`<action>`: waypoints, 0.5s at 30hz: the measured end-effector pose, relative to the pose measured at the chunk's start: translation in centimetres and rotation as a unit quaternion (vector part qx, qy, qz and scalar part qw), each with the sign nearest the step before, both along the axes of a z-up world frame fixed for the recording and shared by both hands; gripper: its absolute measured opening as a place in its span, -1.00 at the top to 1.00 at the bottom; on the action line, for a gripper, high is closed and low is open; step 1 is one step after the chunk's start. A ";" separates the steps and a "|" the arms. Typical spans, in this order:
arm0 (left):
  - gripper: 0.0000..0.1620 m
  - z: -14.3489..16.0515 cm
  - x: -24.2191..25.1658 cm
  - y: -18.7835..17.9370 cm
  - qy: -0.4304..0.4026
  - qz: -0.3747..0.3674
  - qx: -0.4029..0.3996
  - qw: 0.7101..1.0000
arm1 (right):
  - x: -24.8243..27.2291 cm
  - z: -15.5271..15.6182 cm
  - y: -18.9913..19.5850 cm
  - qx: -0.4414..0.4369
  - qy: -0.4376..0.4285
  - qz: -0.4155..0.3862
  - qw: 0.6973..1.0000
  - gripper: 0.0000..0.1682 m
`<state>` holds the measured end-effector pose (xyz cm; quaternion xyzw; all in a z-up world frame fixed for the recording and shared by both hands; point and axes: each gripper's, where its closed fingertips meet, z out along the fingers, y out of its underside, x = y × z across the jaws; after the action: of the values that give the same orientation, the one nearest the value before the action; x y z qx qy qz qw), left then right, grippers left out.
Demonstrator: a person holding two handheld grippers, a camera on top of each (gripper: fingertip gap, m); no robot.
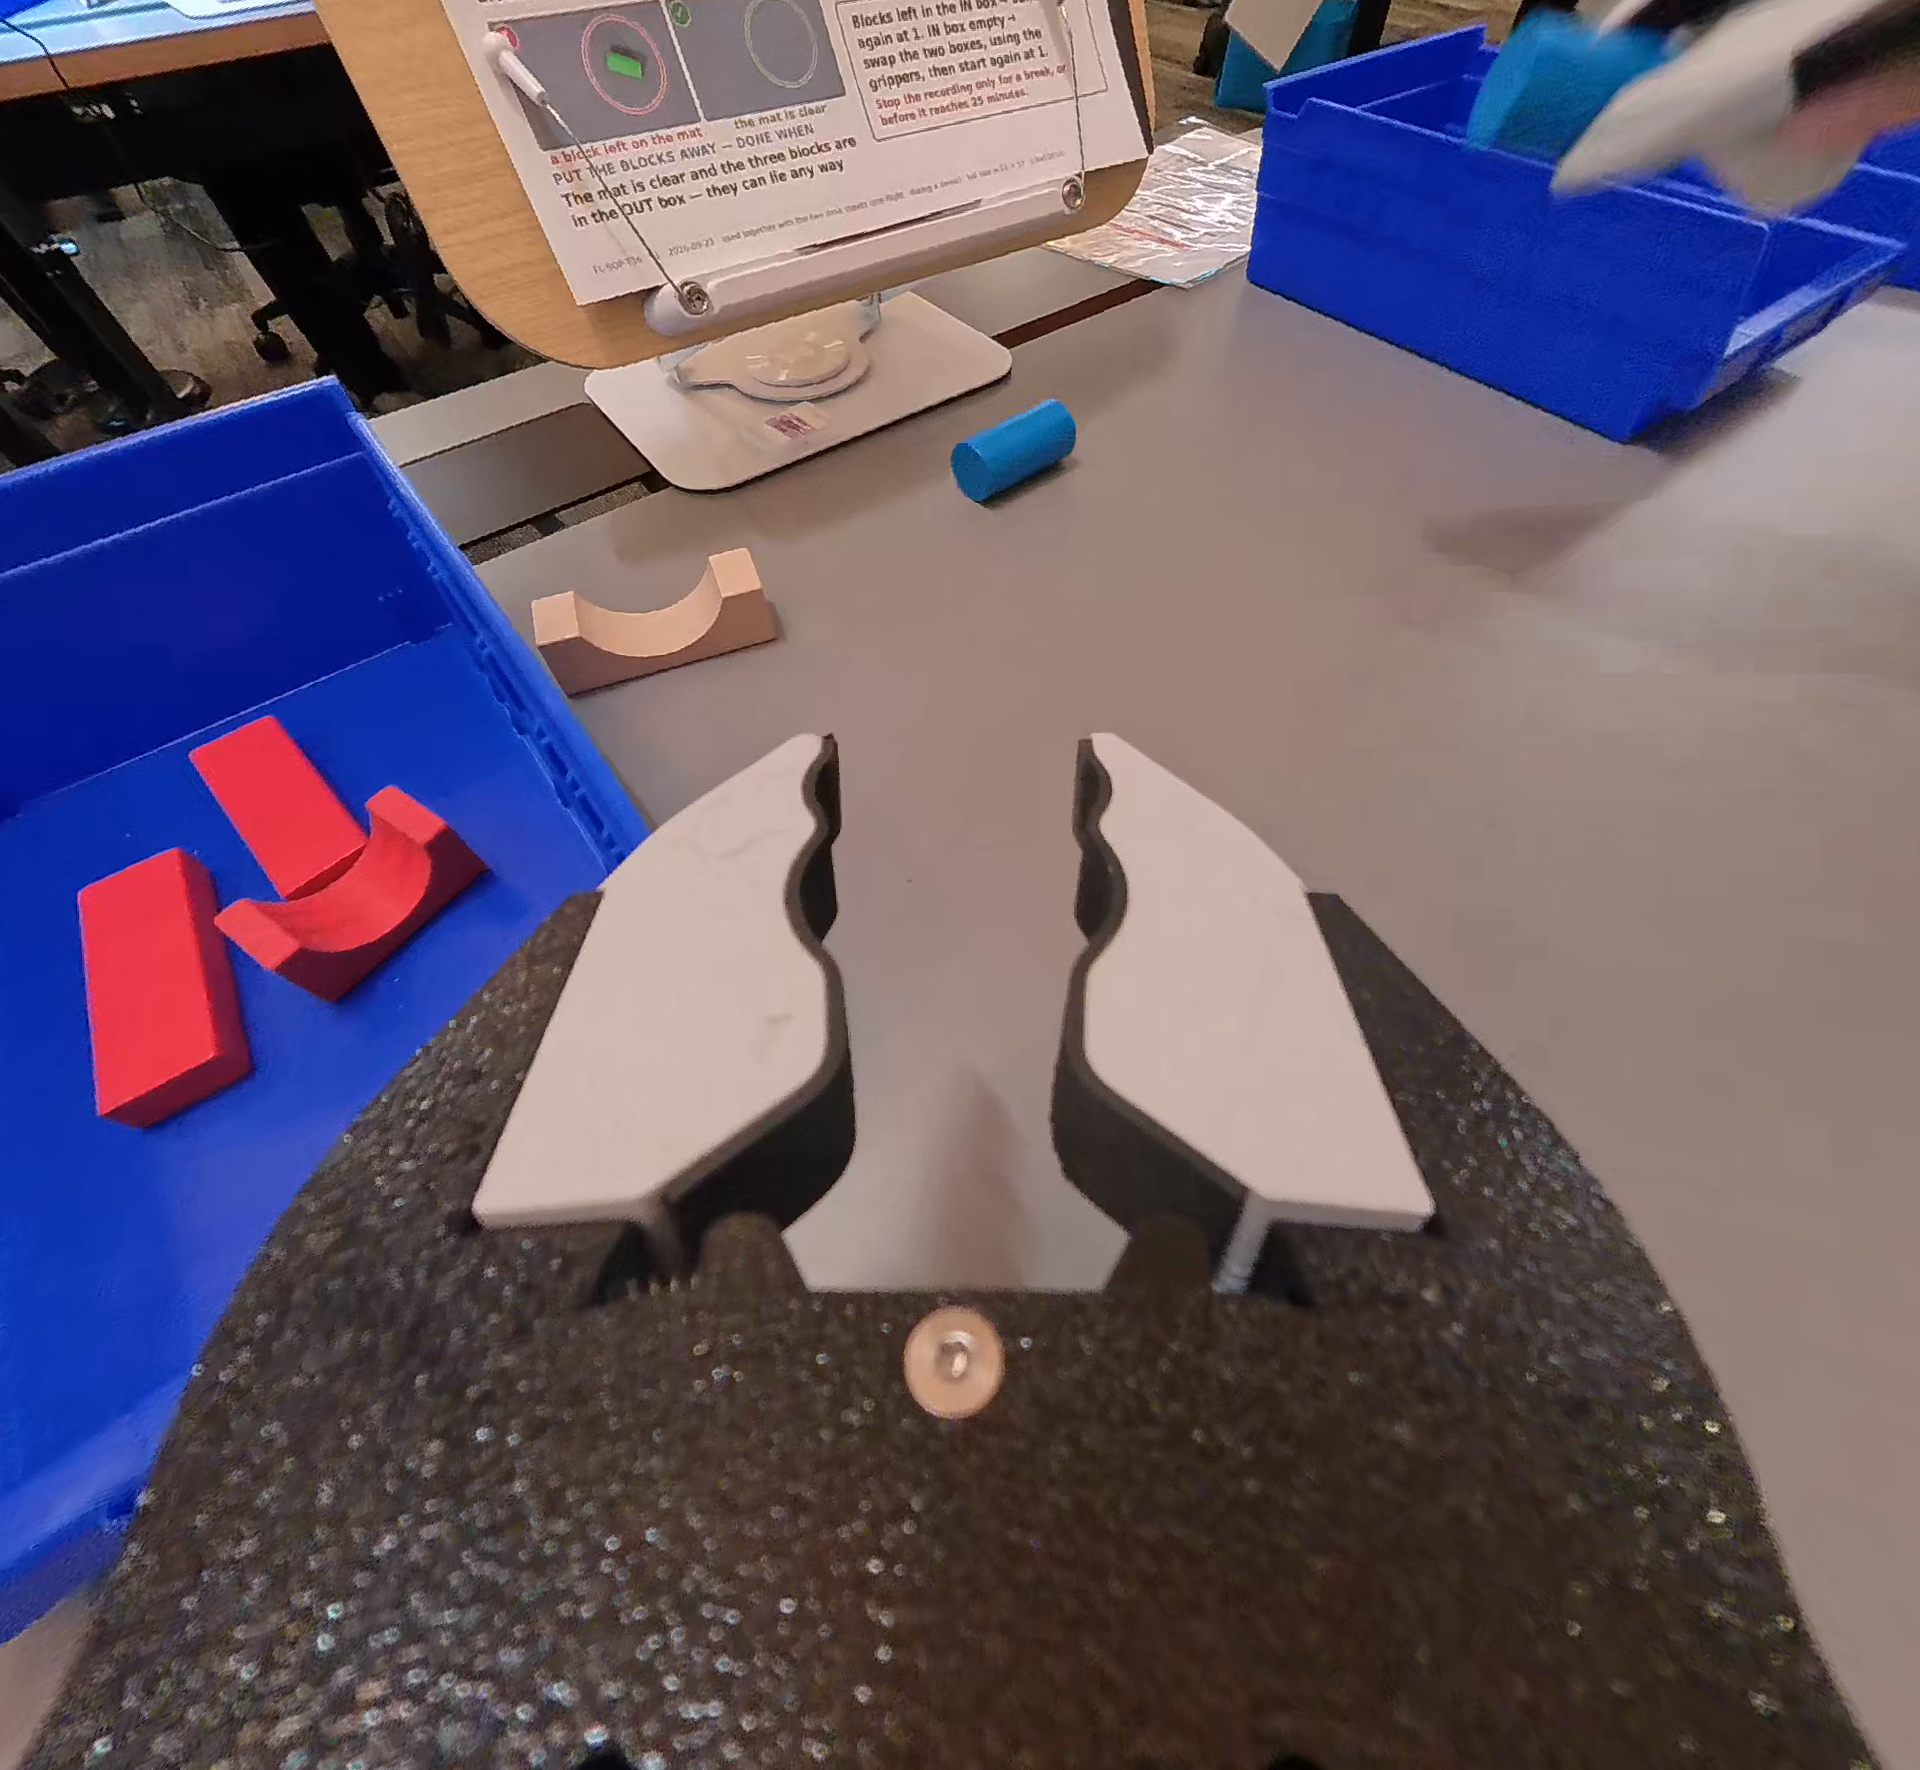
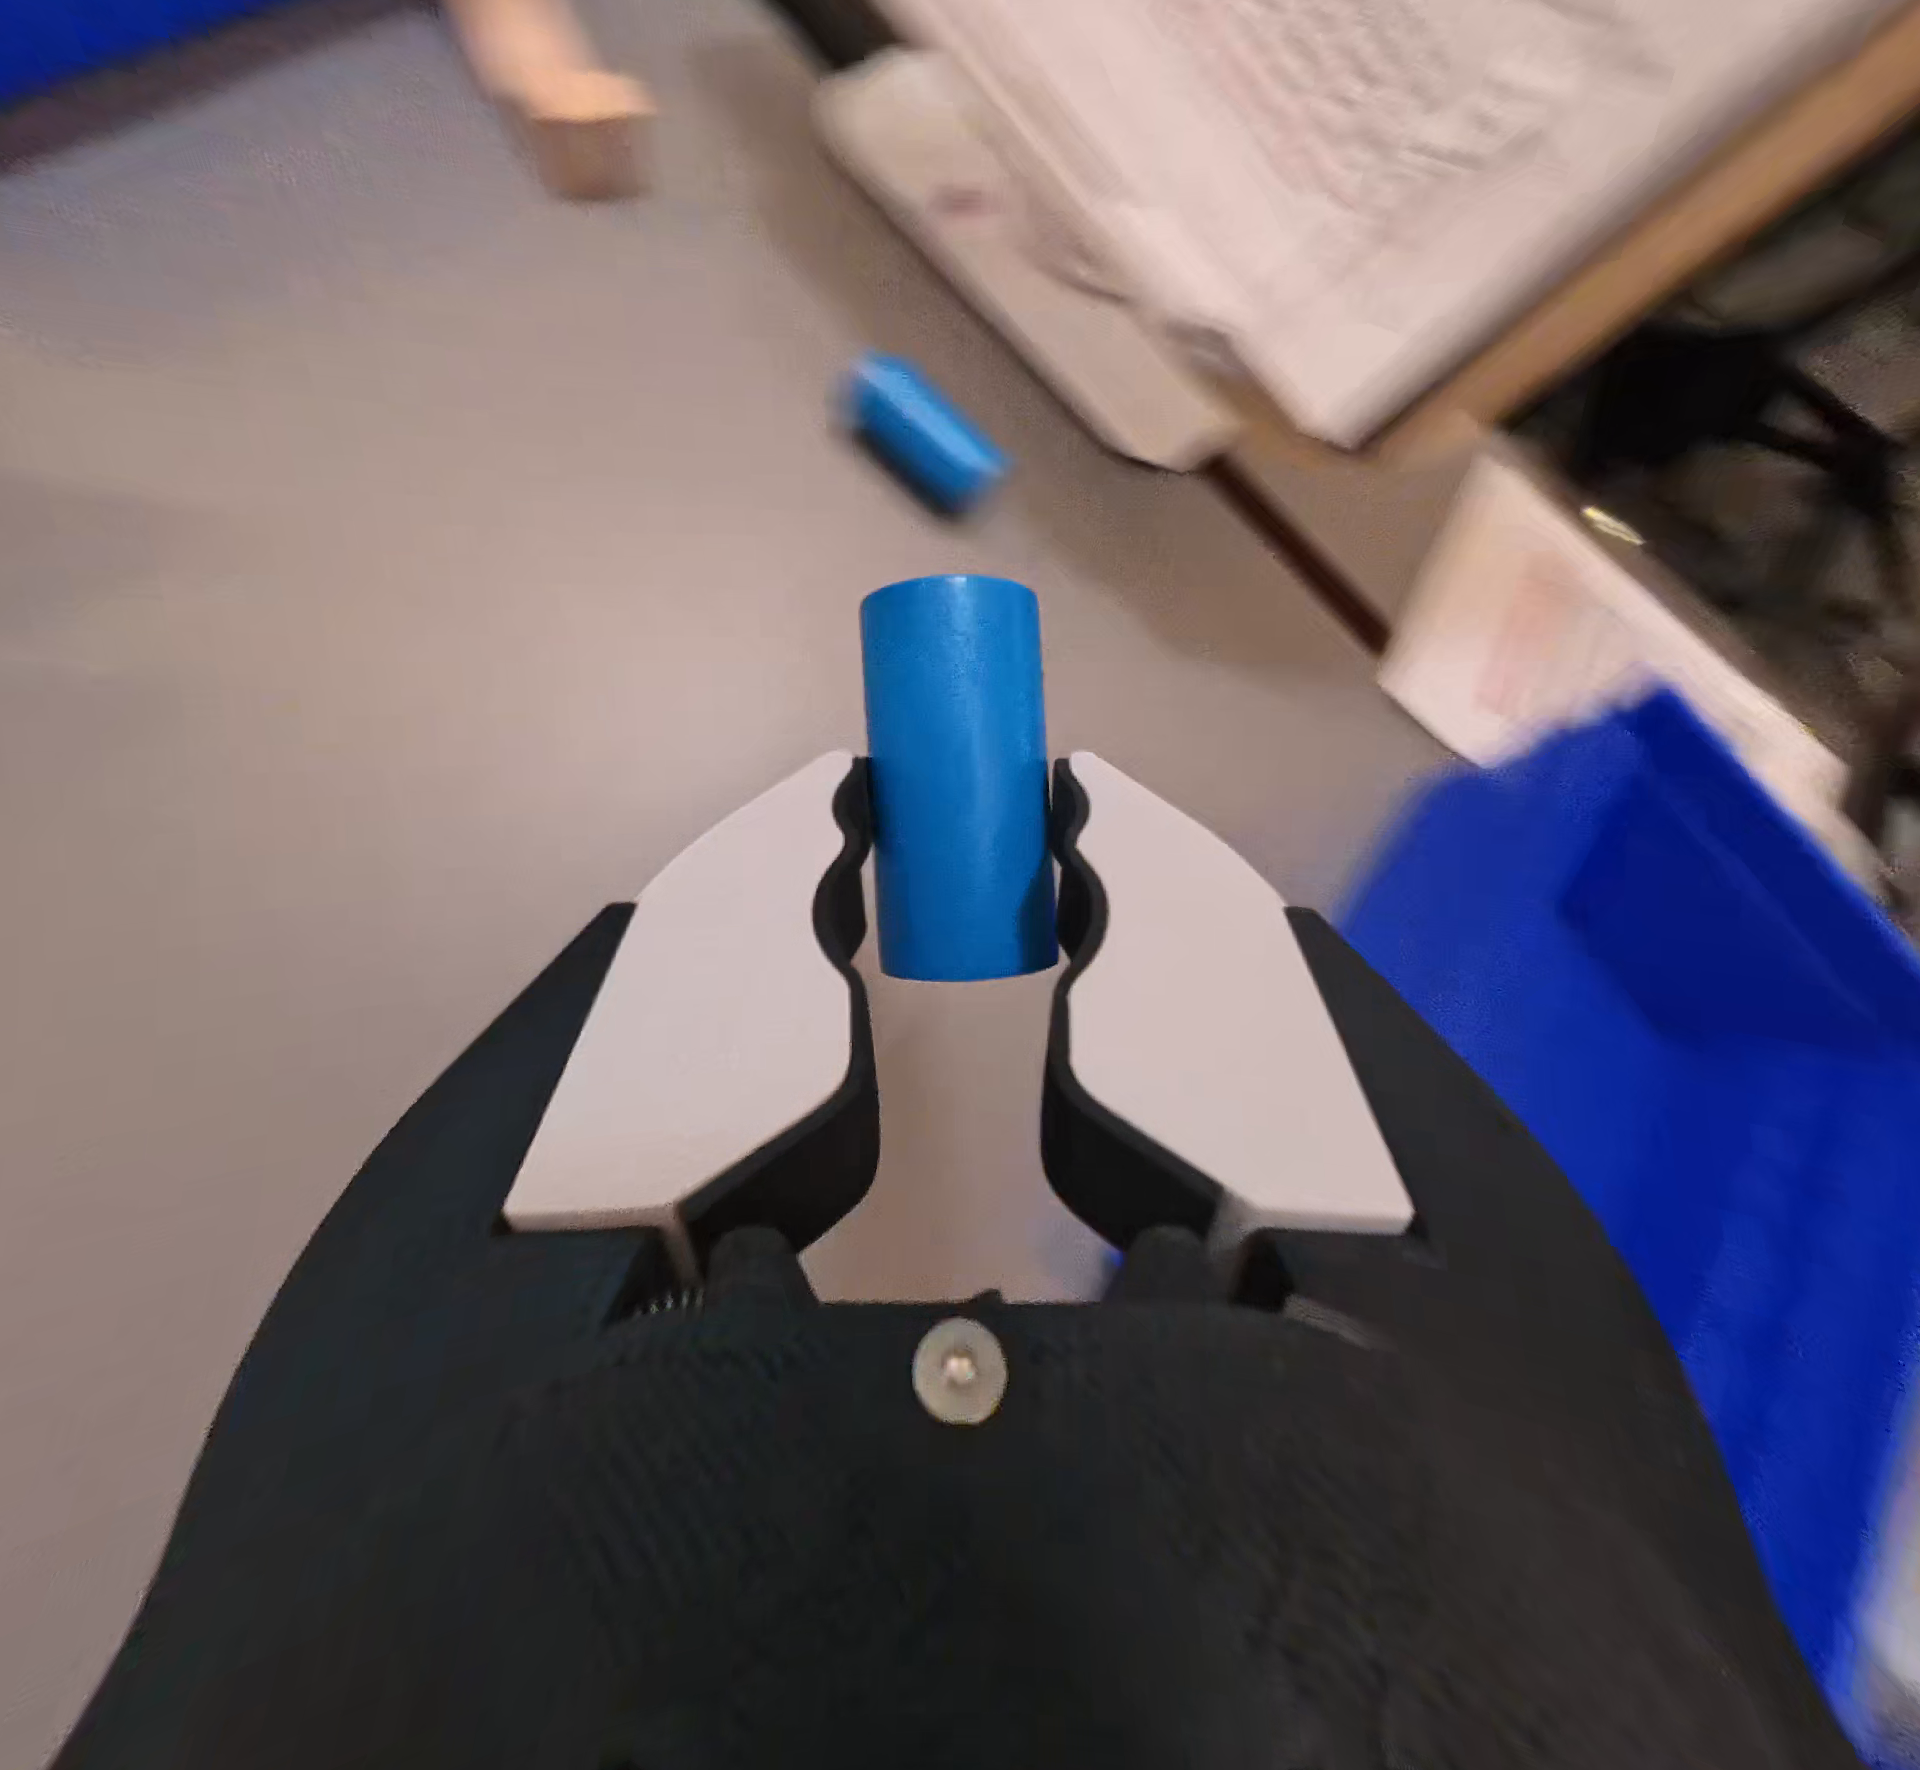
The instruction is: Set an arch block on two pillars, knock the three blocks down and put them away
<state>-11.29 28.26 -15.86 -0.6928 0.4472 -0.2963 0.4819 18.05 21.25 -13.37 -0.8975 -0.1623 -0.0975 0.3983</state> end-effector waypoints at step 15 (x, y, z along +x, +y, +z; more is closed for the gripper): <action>0.48 0.4 -0.3 0.2 0.000 0.013 0.007 1.000 | 29.3 -9.6 -10.2 -0.173 0.043 -0.343 0.922 0.59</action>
<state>-11.63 28.48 -15.45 -0.6952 0.4402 -0.2869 0.4905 47.35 11.01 -22.92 -0.9565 0.1584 -0.1599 0.1858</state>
